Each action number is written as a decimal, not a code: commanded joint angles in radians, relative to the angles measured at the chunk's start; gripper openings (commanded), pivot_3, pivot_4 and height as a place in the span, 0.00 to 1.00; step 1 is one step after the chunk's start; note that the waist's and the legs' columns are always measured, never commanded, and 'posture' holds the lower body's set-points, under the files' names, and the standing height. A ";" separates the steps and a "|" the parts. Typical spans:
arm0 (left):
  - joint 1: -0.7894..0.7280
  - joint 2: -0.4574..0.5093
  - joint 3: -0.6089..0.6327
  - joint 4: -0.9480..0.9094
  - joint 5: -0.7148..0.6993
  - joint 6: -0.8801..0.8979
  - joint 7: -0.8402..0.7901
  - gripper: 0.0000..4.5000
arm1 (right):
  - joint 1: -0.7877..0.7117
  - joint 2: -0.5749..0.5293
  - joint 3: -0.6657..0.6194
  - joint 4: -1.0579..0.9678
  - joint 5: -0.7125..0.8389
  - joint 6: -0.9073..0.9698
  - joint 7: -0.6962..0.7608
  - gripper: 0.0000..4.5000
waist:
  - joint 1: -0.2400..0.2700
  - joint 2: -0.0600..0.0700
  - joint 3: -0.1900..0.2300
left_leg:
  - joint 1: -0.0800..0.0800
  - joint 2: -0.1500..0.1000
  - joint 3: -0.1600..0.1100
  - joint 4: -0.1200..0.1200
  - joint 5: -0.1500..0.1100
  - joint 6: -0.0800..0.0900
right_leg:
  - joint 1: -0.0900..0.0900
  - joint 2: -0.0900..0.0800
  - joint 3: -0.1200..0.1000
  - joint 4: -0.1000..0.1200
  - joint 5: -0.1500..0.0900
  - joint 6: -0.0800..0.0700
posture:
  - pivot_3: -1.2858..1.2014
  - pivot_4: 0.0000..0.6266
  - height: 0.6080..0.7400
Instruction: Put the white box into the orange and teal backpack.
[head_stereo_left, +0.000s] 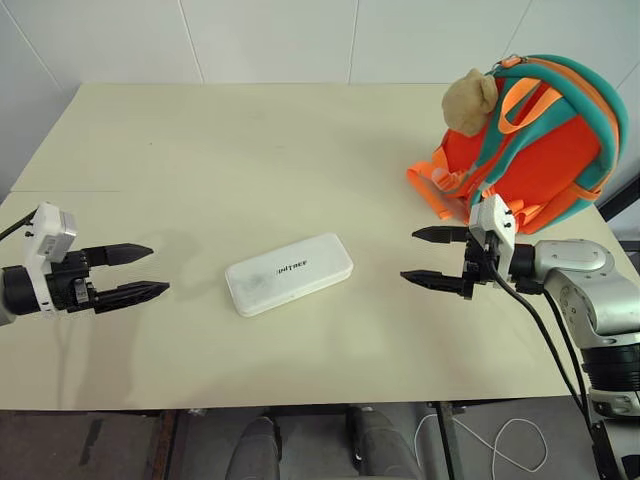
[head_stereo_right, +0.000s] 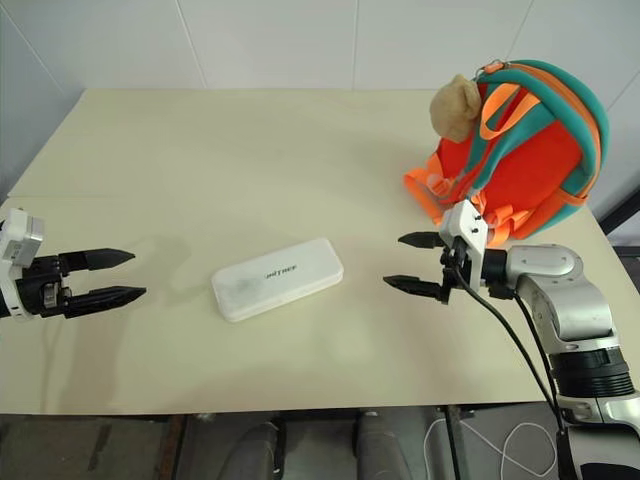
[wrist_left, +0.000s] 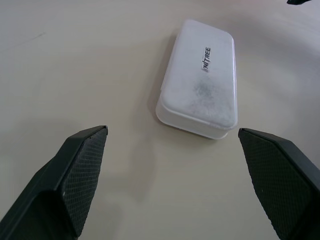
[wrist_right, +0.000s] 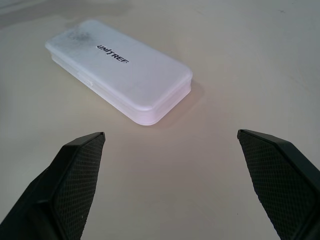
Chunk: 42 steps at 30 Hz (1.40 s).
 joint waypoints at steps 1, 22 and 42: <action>0.000 0.005 0.028 -0.027 0.000 -0.002 0.015 1.00 | -0.003 0.018 -0.029 -0.039 0.018 -0.017 -0.015 1.00 | -0.001 0.000 0.000 | 0.000 0.000 0.000 0.000 0.000 0.000 | 0.000 0.000 0.000 0.000 0.000 0.000 | 0.52 0.24 1.00; 0.075 -0.023 0.034 -0.120 -0.020 0.111 0.091 0.59 | -0.085 0.183 0.094 0.095 -0.156 -0.109 -0.136 0.64 | -0.001 0.000 0.000 | -0.001 0.000 0.000 0.000 0.001 -0.002 | -0.003 0.001 0.000 0.003 0.000 0.000 | 0.52 0.24 1.00; -0.022 -0.162 -0.167 -0.122 -0.035 0.342 0.223 0.01 | -0.244 0.334 0.161 0.446 -0.405 -0.323 -0.327 0.01 | -0.004 0.000 0.000 | 0.000 0.000 0.001 0.003 0.004 -0.004 | -0.006 0.002 0.003 0.013 0.000 0.001 | 0.52 0.24 1.00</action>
